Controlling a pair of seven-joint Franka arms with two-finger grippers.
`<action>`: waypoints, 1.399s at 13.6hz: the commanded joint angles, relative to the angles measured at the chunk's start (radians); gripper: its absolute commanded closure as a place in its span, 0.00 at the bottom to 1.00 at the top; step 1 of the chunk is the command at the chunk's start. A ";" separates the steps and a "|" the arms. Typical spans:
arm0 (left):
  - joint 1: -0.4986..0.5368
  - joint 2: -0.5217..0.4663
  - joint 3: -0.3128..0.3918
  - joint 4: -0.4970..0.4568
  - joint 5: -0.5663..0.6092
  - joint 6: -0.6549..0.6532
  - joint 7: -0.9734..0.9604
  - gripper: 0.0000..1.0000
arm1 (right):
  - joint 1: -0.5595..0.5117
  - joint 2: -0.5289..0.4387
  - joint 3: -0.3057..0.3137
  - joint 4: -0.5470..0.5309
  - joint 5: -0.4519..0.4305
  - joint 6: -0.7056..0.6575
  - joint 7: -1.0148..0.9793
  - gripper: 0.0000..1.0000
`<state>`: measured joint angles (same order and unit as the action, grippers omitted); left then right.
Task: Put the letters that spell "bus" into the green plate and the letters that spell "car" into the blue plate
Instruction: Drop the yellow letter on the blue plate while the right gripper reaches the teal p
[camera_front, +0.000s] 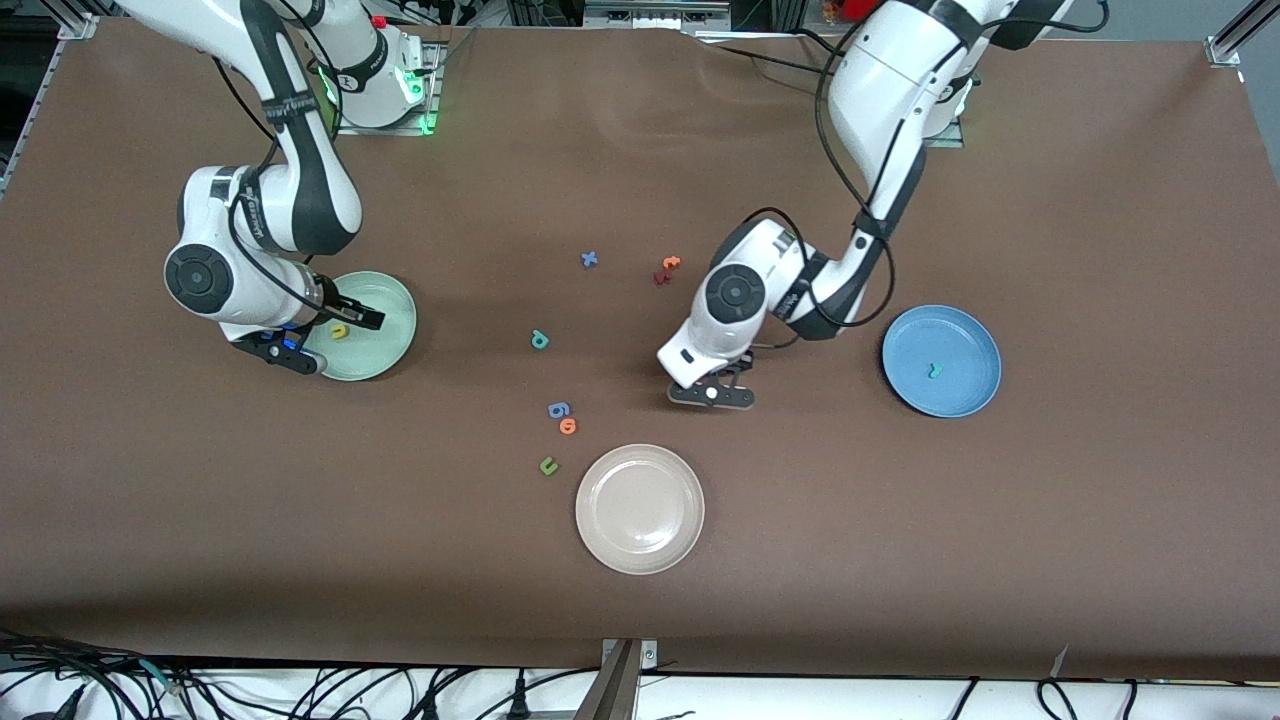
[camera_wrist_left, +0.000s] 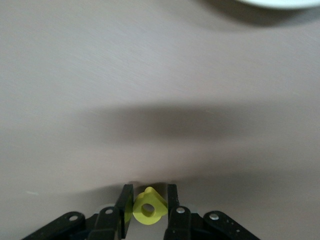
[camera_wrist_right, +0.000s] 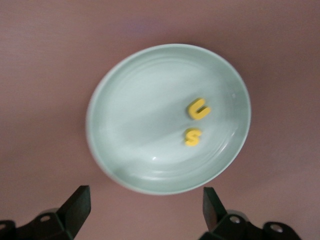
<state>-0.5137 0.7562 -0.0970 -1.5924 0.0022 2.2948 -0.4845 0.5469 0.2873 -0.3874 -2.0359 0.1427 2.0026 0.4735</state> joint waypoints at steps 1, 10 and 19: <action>0.064 -0.080 -0.006 -0.018 0.036 -0.107 0.090 0.87 | 0.002 0.001 0.094 0.078 0.014 -0.045 0.178 0.01; 0.398 -0.327 -0.020 -0.325 0.157 -0.058 0.567 0.89 | 0.027 0.165 0.343 0.098 0.014 0.299 0.683 0.01; 0.555 -0.388 -0.023 -0.552 0.147 0.032 0.665 0.00 | 0.088 0.286 0.343 0.094 0.014 0.487 0.752 0.02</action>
<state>0.0290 0.4163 -0.1039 -2.1085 0.1433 2.3342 0.1666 0.6325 0.5618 -0.0434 -1.9532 0.1444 2.4683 1.2152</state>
